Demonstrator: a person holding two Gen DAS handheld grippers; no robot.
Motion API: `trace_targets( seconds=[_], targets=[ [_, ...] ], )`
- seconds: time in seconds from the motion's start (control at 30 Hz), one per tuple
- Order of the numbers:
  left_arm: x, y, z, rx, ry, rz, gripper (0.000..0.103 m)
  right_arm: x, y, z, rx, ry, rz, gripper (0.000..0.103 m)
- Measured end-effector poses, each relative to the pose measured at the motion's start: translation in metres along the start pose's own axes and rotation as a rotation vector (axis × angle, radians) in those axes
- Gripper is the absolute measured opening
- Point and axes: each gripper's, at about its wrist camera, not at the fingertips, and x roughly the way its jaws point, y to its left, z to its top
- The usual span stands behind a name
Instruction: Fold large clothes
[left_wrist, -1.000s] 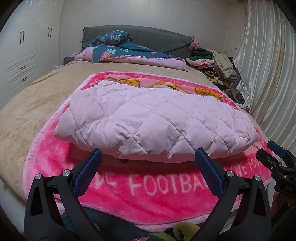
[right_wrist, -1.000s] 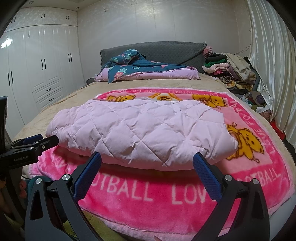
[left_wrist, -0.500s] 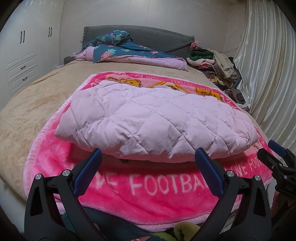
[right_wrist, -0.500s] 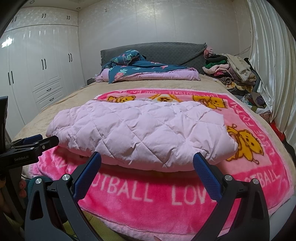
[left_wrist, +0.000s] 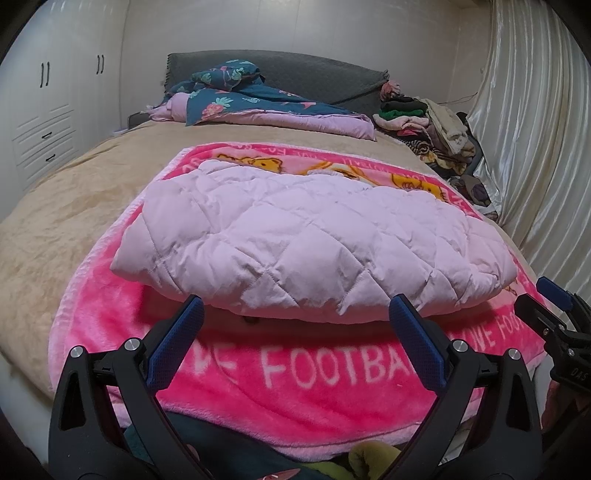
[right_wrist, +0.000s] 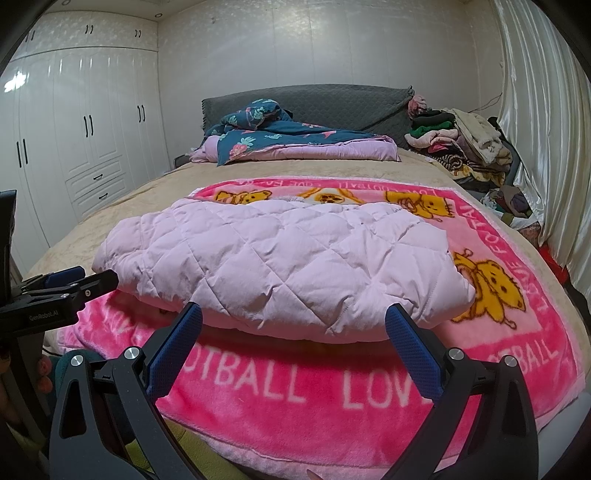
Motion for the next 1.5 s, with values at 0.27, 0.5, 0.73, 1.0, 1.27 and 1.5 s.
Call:
trace_targets(
  seconds=[0.27,0.5,0.73,1.0,1.27,1.5],
  targets=[
    [-0.001,0.001,0.000,0.000,0.001,-0.001,0.094,-0.001,0.000,0.002,-0.002,0.000,0.000,0.099],
    [-0.001,0.003,0.000,-0.001,0.002,0.003,0.094,0.000,0.000,0.001,-0.003,0.000,0.000,0.099],
    [-0.001,0.003,0.000,-0.001,0.003,0.004,0.094,-0.002,0.001,0.002,-0.006,-0.002,-0.002,0.099],
    [-0.001,0.003,0.000,0.000,0.001,0.000,0.094,-0.002,0.001,0.002,-0.008,-0.003,-0.004,0.099],
    [-0.003,0.003,-0.003,0.006,0.002,0.000,0.094,-0.007,-0.005,0.001,-0.004,-0.008,-0.028,0.099],
    [0.000,0.011,-0.009,-0.015,0.037,0.017,0.094,-0.006,-0.025,-0.002,0.030,-0.021,-0.123,0.099]
  ],
)
